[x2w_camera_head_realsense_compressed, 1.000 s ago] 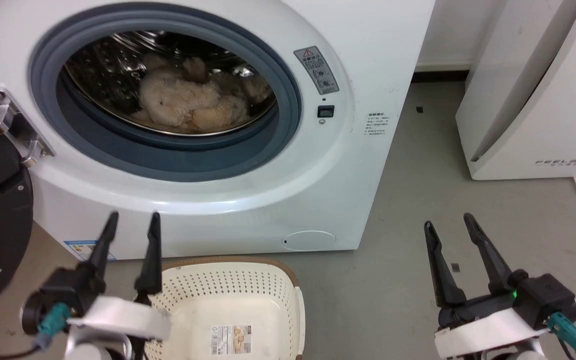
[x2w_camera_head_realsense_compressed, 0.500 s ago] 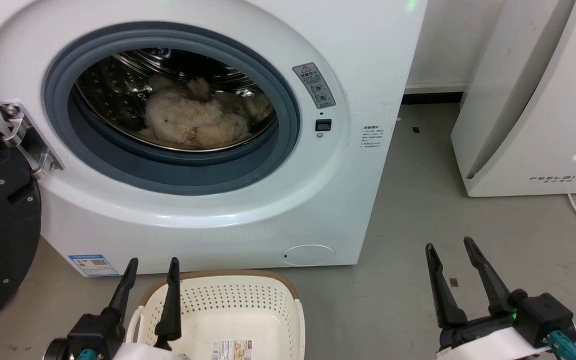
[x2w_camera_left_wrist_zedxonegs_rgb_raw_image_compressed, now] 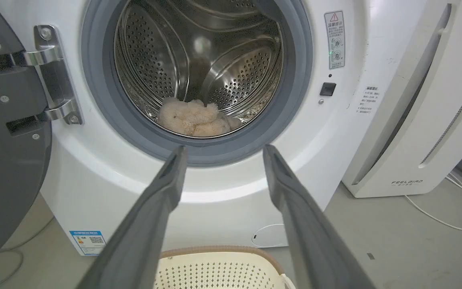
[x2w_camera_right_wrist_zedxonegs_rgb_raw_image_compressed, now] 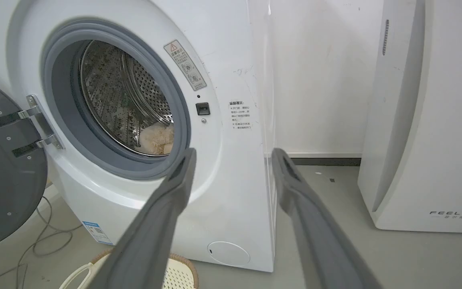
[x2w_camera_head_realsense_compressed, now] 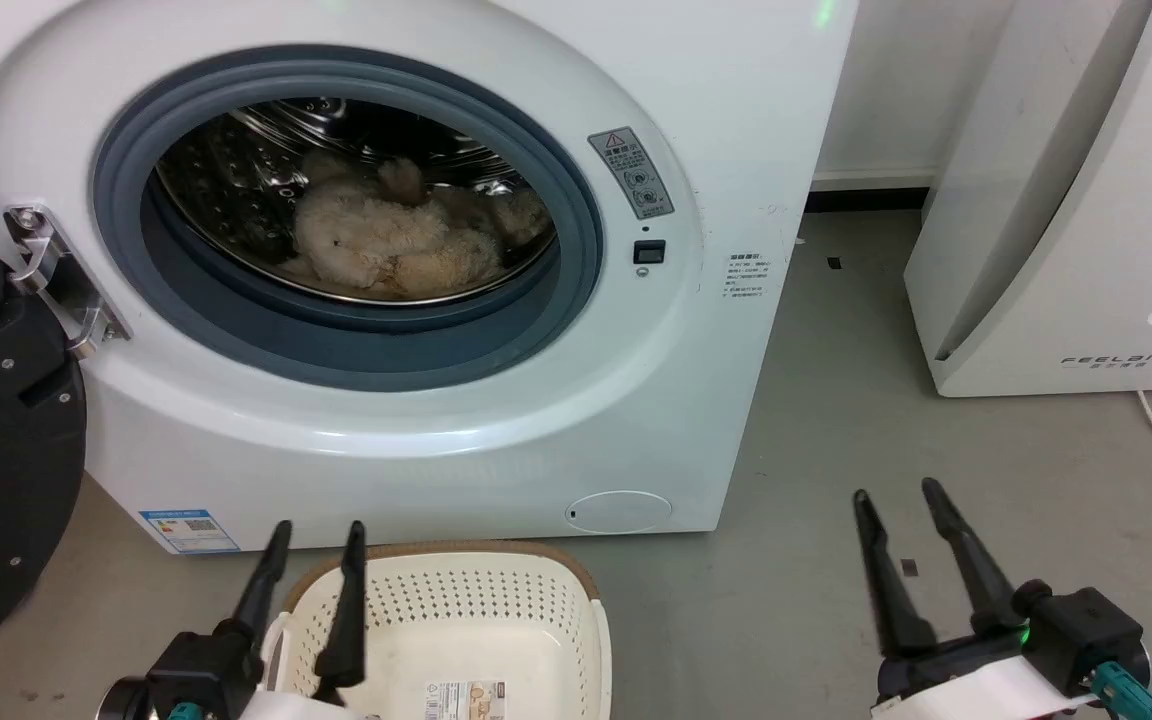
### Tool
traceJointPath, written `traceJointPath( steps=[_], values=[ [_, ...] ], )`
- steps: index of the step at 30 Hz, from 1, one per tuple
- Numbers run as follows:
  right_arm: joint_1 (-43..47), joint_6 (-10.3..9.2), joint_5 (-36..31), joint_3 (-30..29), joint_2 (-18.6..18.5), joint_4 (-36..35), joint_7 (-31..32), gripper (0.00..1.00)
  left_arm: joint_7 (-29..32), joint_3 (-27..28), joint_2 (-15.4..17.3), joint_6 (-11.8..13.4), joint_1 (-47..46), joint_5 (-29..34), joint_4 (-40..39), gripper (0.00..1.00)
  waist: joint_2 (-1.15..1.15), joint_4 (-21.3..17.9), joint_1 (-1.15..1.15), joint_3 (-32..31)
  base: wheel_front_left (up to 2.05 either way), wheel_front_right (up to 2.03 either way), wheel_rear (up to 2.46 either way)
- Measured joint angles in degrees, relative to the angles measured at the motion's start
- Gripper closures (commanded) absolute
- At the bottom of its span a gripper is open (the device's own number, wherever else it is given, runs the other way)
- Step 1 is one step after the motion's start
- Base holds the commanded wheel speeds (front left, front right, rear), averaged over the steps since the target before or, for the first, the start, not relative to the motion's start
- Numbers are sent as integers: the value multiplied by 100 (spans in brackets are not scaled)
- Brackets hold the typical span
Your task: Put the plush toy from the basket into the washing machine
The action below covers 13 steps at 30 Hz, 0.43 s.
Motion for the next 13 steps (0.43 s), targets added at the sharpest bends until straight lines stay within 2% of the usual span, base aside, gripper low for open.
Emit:
traceJointPath(
  steps=[13],
  values=[
    [-1,0,-15,-29,0,-2,91,100,103,1,-19,7,-3,37,-5,100,0,16,0,-25,0,0,0]
  ],
)
